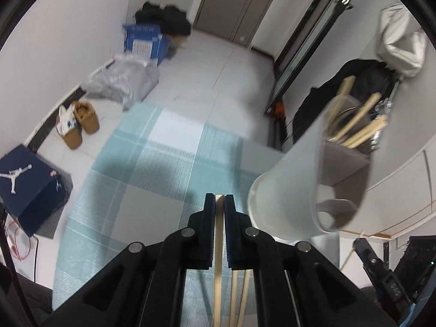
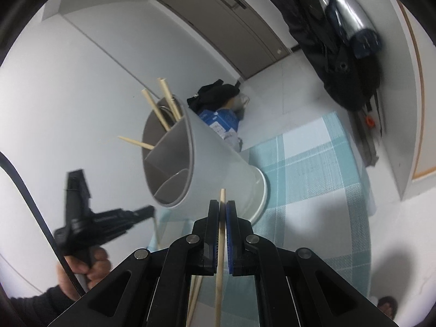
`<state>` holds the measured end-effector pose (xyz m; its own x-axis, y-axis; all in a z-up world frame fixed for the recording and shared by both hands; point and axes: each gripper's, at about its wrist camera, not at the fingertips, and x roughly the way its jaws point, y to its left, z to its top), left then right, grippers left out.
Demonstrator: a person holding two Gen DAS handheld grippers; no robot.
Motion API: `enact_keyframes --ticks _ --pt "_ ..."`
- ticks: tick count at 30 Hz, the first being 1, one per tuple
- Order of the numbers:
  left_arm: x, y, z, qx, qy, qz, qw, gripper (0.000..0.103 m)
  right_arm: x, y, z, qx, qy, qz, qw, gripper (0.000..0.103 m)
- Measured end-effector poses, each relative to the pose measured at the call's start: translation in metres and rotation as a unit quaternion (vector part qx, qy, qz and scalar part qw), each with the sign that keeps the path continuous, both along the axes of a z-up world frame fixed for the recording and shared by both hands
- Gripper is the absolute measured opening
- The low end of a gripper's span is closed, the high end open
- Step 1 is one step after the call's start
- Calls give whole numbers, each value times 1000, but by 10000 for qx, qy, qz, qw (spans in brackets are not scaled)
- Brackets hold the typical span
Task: Organize utensils
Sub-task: 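Lift the chopstick with the right gripper while the left gripper grasps another chopstick, then raise both held chopsticks and carry them over the white holder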
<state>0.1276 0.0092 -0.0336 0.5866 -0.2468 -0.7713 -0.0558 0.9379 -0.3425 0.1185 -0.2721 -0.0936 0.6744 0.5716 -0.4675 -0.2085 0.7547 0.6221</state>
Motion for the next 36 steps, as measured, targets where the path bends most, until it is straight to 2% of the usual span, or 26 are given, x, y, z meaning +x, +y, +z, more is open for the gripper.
enact_keyframes --ticks 4,14,18,27,33,36 --pt "-10 -3 17 106 -452 -168 9988 3 -12 10 15 -385 -283 -71 9988 4" --pt "-36 0 24 290 -629 -566 9960 3 -36 31 51 -900 -826 -169 9924 4" --pt "-46 -1 26 155 -646 -765 9949 3 -48 39 62 -1011 -988 -211 9897 4" --pt "-58 -4 36 133 -814 -971 9919 3 -54 47 68 -1101 -983 -248 9887 4" --pt "-61 -6 42 164 -849 -1127 9899 3 -58 55 78 -1201 -1140 -182 9860 4" --pt "-62 -7 46 199 -857 -1206 9888 3 -54 61 78 -1362 -1101 -139 9845 4"
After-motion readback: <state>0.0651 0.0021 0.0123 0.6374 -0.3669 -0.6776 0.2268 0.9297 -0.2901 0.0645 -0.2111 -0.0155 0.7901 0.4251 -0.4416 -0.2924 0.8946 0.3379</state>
